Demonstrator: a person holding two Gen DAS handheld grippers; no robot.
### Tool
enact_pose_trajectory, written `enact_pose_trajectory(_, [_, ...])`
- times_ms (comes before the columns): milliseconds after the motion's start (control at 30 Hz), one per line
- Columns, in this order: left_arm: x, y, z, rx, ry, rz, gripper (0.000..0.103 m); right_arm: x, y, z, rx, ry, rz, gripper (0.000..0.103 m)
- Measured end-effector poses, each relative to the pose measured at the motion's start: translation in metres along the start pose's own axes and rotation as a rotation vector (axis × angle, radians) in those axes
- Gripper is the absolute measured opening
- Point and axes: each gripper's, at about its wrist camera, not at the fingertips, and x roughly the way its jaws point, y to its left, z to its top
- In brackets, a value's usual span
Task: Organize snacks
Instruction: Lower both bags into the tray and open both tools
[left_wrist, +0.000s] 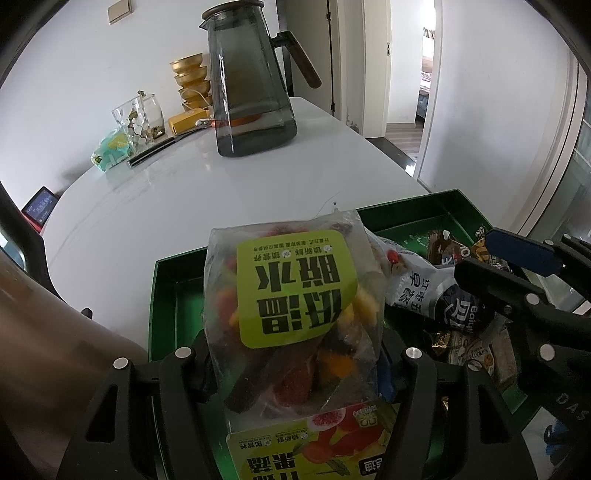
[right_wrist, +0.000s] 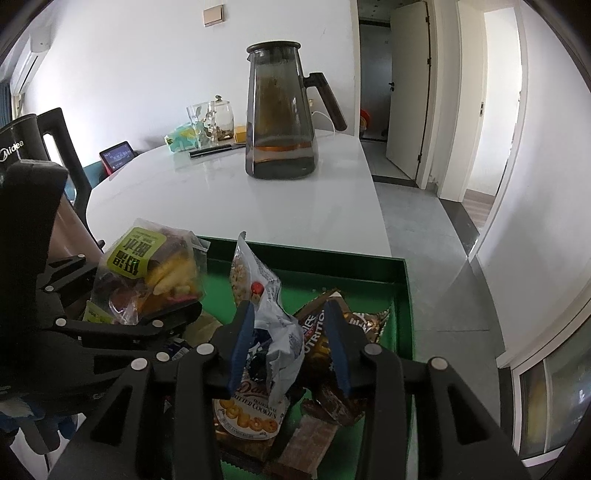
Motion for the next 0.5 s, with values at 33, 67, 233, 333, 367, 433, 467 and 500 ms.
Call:
enact_pose_trajectory(33, [0.000, -0.001, 0.000, 0.001, 0.000, 0.001, 0.059, -0.001, 0.000, 0.000, 0.000, -0.002, 0.001, 0.003])
enact_pose_trajectory(67, [0.000, -0.001, 0.000, 0.001, -0.001, 0.001, 0.059, -0.001, 0.000, 0.000, -0.001, -0.003, 0.002, 0.004])
enact_pose_trajectory(233, [-0.001, 0.000, 0.000, -0.007, 0.001, -0.010, 0.062, -0.008, 0.001, 0.000, 0.000, -0.018, 0.000, 0.041])
enact_pose_trajectory(333, [-0.001, 0.002, 0.000, -0.022, -0.004, -0.015, 0.070, -0.009, 0.001, 0.000, 0.002, -0.019, -0.001, 0.056])
enact_pose_trajectory(367, [-0.001, 0.001, 0.000, -0.020, -0.006, -0.015, 0.070, -0.011, 0.001, 0.000, 0.003, -0.020, -0.004, 0.072])
enact_pose_trajectory(433, [-0.002, -0.001, 0.000, -0.015, -0.010, -0.011, 0.070, -0.012, 0.000, 0.001, 0.005, -0.024, -0.008, 0.076])
enact_pose_trajectory(467, [-0.002, -0.001, -0.001, -0.013, -0.010, -0.010, 0.070, -0.013, -0.001, 0.001, 0.008, -0.026, -0.010, 0.076])
enact_pose_trajectory(500, [-0.001, -0.001, -0.001, -0.013, -0.010, -0.010, 0.070, -0.015, -0.003, 0.001, 0.013, -0.028, -0.013, 0.077])
